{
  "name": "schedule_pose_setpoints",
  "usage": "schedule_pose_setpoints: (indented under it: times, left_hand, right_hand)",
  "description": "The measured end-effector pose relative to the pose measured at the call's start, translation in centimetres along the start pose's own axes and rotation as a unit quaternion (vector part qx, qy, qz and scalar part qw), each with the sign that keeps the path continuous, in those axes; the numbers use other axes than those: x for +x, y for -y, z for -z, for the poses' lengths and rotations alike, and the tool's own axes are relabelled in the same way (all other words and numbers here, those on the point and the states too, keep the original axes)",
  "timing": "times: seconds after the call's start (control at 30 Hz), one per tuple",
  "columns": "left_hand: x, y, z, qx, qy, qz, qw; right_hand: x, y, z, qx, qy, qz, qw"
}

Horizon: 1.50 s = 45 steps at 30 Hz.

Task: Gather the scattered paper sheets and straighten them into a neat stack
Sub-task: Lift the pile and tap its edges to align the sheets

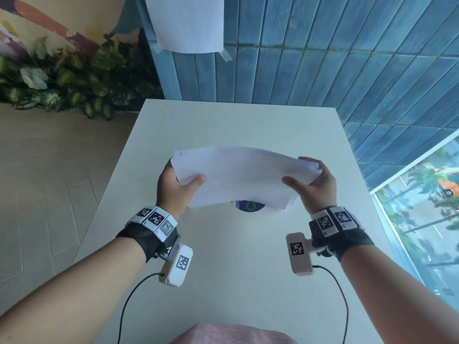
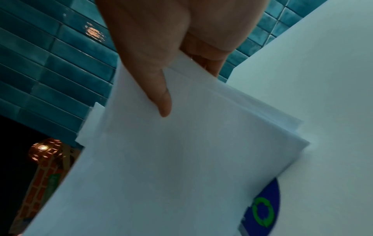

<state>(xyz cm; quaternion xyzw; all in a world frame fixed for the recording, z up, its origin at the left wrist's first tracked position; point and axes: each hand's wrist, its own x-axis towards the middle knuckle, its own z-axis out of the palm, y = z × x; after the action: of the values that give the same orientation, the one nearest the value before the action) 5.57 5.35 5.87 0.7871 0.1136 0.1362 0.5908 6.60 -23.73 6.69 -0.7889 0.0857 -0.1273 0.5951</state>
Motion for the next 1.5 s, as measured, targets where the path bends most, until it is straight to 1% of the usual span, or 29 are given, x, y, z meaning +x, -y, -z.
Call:
schedule_pose_setpoints:
  times: [0.1,0.23,0.3,0.4,0.47,0.57,0.63,0.73,0.87,0.93,0.97,1.0,1.03,1.07,1.1,1.17,1.23,1.3,1.37,1.5]
  left_hand:
    - [-0.2,0.5,-0.1,0.009,0.011,0.016,1.0]
    - [0.5,-0.4,0.3,0.05,0.031,0.009,0.998]
    - [1.1,-1.8,0.8,0.063,0.05,-0.014,0.997]
    - [2.4,-4.5,1.9,0.114,0.087,-0.077,0.987]
    - [3.2,-6.2,2.5,0.155,0.098,-0.102,0.978]
    - [4.5,-7.9,3.6,0.15,0.12,-0.091,0.977]
    - [5.2,-8.7,4.2,0.155,0.15,-0.09,0.972]
    - [5.9,-10.4,4.7,0.199,0.187,-0.104,0.956]
    - [6.2,-13.4,4.5,0.228,0.237,-0.155,0.931]
    - [6.3,-14.6,4.3,0.273,0.255,-0.194,0.907]
    - [6.4,-15.1,4.2,0.295,0.265,-0.204,0.895]
    - [6.5,-15.5,4.0,0.312,0.275,-0.207,0.885]
    - [6.5,-16.0,3.7,0.329,0.285,-0.211,0.875]
    - [6.5,-16.4,3.3,0.345,0.297,-0.216,0.864]
    - [6.4,-16.8,2.9,0.361,0.311,-0.219,0.851]
    - [6.3,-17.4,1.9,0.392,0.34,-0.222,0.825]
    - [6.1,-17.7,0.9,0.409,0.355,-0.227,0.809]
    - [5.9,-18.0,0.2,0.404,0.355,-0.236,0.809]
    - [5.7,-18.5,-0.1,0.393,0.349,-0.245,0.815]
    - [6.1,-18.3,1.2,0.373,0.32,-0.244,0.836]
  right_hand:
    - [0.0,-0.6,0.0,-0.009,-0.001,-0.025,1.0]
    - [0.2,-0.5,0.2,-0.037,0.004,-0.023,0.999]
    - [0.4,-0.4,0.2,-0.04,-0.007,-0.031,0.999]
    - [0.9,-0.2,0.0,-0.042,-0.018,-0.044,0.998]
    - [1.2,0.0,-0.4,-0.011,-0.014,-0.065,0.998]
    - [1.2,0.6,-1.0,0.054,-0.004,-0.097,0.994]
    - [1.1,0.8,-1.3,0.057,-0.004,-0.11,0.992]
    - [0.9,0.4,-1.3,-0.021,0.002,-0.148,0.989]
    - [0.7,0.6,-1.2,-0.127,0.052,-0.166,0.977]
    - [0.7,1.4,-1.1,-0.212,0.066,-0.159,0.962]
    - [0.7,1.9,-1.2,-0.244,0.057,-0.143,0.958]
    - [0.6,2.4,-1.4,-0.245,0.048,-0.122,0.961]
    - [0.4,2.9,-1.7,-0.223,0.049,-0.088,0.97]
    - [0.2,3.9,-2.1,-0.189,0.065,-0.049,0.979]
    - [0.1,4.7,-2.5,-0.15,0.095,-0.013,0.984]
    - [0.0,6.8,-3.4,-0.086,0.172,0.043,0.98]
    - [0.2,8.3,-4.3,-0.063,0.213,0.076,0.972]
    - [0.2,9.3,-4.9,-0.075,0.201,0.092,0.972]
    - [0.3,9.3,-5.2,-0.057,0.17,0.077,0.981]
    - [0.3,8.9,-4.3,-0.003,0.15,0.045,0.988]
